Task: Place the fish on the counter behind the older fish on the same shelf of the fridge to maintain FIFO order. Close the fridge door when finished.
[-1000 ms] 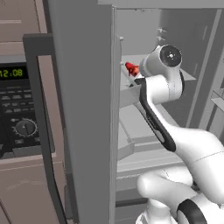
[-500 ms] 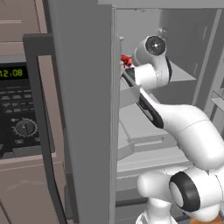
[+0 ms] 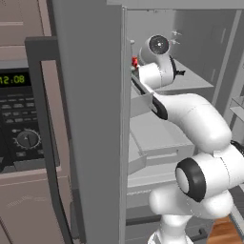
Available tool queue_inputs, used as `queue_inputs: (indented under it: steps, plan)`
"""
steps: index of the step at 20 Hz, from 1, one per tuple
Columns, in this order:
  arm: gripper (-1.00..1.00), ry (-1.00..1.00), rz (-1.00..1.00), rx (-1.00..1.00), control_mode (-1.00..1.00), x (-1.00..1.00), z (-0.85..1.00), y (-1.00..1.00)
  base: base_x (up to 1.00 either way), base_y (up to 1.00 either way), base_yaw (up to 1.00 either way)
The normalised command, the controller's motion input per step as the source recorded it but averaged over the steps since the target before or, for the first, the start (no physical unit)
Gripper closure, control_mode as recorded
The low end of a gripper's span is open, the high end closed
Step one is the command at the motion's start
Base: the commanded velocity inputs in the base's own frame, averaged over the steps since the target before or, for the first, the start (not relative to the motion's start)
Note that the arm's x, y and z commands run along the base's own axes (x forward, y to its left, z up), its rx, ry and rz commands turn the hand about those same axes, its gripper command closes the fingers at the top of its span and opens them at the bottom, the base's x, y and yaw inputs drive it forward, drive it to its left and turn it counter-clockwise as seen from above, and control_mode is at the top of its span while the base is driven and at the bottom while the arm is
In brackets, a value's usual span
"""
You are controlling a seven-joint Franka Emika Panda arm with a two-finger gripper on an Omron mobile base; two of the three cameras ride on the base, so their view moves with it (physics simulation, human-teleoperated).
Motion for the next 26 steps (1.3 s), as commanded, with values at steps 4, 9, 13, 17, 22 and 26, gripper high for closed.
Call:
queue_inputs:
  steps: [4,9,13,17,22,26]
  plan:
    - [1.0,0.0,0.0,-0.01,-1.0,0.55,0.0,0.03,0.0,0.0,0.0]
    - [1.0,0.0,0.0,-0.02,-1.0,0.48,0.0,0.07,0.0,0.0,0.0]
    - [1.0,0.03,0.0,-0.03,-1.0,0.52,0.0,0.11,0.0,0.0,0.0]
    - [1.0,0.06,0.0,-0.05,-1.0,0.47,-0.05,0.03,0.0,0.0,0.0]
    - [1.0,0.06,0.0,-0.06,-1.0,0.5,-0.19,0.0,0.0,0.0,0.0]
    - [1.0,0.06,0.0,-0.07,-1.0,0.38,-0.25,0.0,0.0,0.0,0.0]
